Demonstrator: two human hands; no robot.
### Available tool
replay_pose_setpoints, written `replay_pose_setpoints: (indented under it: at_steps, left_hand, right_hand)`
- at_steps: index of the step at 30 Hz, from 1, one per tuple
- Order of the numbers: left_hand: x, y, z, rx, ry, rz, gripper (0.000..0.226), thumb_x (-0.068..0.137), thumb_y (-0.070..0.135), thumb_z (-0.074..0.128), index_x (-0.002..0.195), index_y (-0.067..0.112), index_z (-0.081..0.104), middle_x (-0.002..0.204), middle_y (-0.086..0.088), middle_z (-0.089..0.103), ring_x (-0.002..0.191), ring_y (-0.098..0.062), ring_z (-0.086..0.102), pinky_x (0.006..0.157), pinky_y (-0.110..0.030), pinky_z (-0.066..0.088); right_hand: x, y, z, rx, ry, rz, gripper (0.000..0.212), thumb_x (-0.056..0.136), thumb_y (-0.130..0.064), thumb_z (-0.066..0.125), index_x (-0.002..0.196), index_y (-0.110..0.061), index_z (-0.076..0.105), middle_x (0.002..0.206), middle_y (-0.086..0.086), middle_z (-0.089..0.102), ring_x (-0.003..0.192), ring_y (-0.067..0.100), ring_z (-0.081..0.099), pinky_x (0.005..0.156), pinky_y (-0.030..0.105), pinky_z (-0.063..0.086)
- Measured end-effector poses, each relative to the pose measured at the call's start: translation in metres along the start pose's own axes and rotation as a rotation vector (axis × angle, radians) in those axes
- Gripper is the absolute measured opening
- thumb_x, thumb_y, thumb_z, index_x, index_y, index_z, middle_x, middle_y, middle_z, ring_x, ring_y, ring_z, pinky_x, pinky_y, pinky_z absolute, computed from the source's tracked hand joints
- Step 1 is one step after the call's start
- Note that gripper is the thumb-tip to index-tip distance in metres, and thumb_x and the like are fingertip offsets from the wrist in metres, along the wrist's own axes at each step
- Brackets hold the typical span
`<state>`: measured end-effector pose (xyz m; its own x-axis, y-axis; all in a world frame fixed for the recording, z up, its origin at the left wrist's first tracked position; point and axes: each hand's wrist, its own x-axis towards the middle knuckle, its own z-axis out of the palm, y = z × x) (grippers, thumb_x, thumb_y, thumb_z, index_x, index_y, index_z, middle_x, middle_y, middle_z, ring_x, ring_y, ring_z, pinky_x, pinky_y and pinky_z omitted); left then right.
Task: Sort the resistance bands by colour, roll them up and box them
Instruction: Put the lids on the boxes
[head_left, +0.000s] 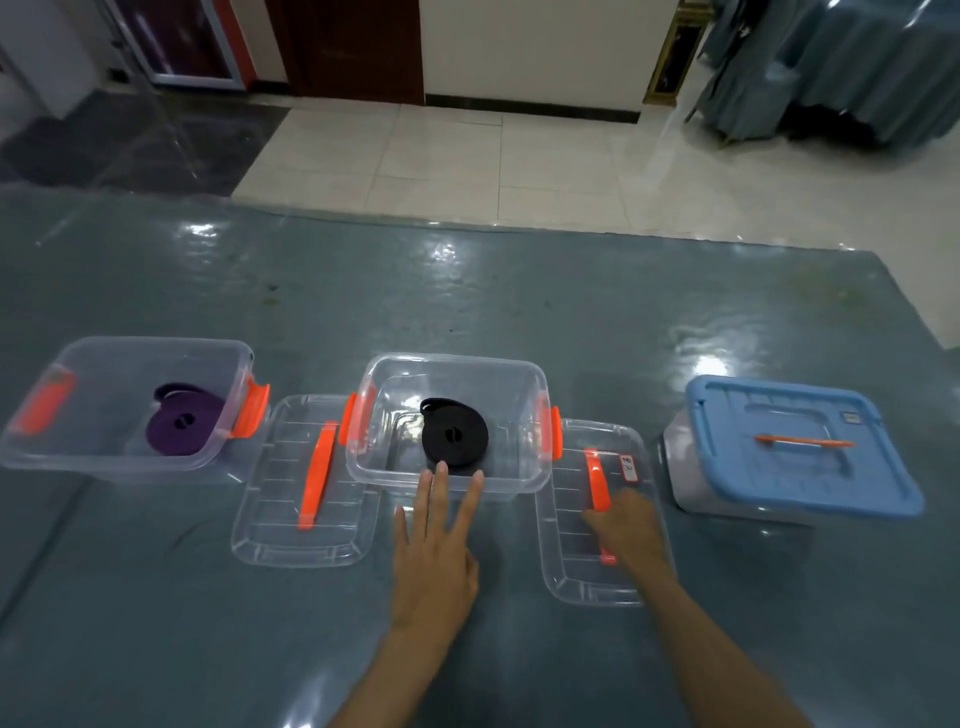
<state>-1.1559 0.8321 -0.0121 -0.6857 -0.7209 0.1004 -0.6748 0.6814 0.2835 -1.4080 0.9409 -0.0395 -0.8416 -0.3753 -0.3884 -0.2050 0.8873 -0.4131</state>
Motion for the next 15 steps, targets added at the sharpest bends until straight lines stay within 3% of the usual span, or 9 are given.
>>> replay_pose_setpoints:
  at_steps: [6, 10, 13, 15]
  left_hand:
    - [-0.002, -0.001, 0.003, -0.040, -0.006, -0.008, 0.115, 0.078, 0.008, 0.072, 0.166, 0.034, 0.004, 0.175, -0.010, -0.001, 0.161, -0.034, 0.001, 0.122, -0.062, 0.029]
    - [0.000, -0.002, 0.001, -0.052, -0.005, 0.007, 0.114, 0.078, 0.007, 0.071, 0.167, 0.033, 0.004, 0.175, -0.010, 0.000, 0.161, -0.034, 0.002, 0.121, -0.063, 0.031]
    - [-0.001, -0.003, -0.003, -0.049, -0.007, 0.025, 0.113, 0.077, 0.007, 0.073, 0.167, 0.032, 0.010, 0.175, -0.010, 0.005, 0.161, -0.034, 0.007, 0.123, -0.060, 0.024]
    - [0.001, -0.008, -0.006, -0.047, -0.021, 0.041, 0.105, 0.080, 0.010, 0.072, 0.166, 0.033, 0.016, 0.174, -0.010, 0.011, 0.161, -0.032, 0.011, 0.123, -0.059, 0.018]
  right_hand:
    - [-0.048, 0.022, -0.014, 0.206, 0.046, 0.011, 0.020, 0.076, -0.026, 0.079, 0.073, -0.014, 0.063, 0.065, 0.001, 0.066, 0.057, 0.013, 0.062, 0.048, 0.027, 0.038]
    - [-0.075, 0.036, -0.018, 0.389, 0.097, 0.059, 0.016, 0.077, -0.019, 0.080, 0.084, -0.015, 0.067, 0.074, 0.000, 0.070, 0.062, 0.016, 0.069, 0.056, 0.036, 0.060]
    - [-0.088, 0.032, -0.025, 0.452, 0.118, -0.008, 0.015, 0.079, -0.012, 0.078, 0.090, -0.014, 0.068, 0.077, 0.000, 0.070, 0.065, 0.019, 0.068, 0.051, 0.026, 0.054]
    - [-0.091, 0.019, -0.033, 0.408, 0.140, -0.095, 0.016, 0.078, -0.018, 0.080, 0.085, -0.022, 0.067, 0.075, -0.005, 0.069, 0.070, 0.019, 0.068, 0.059, 0.026, 0.050]
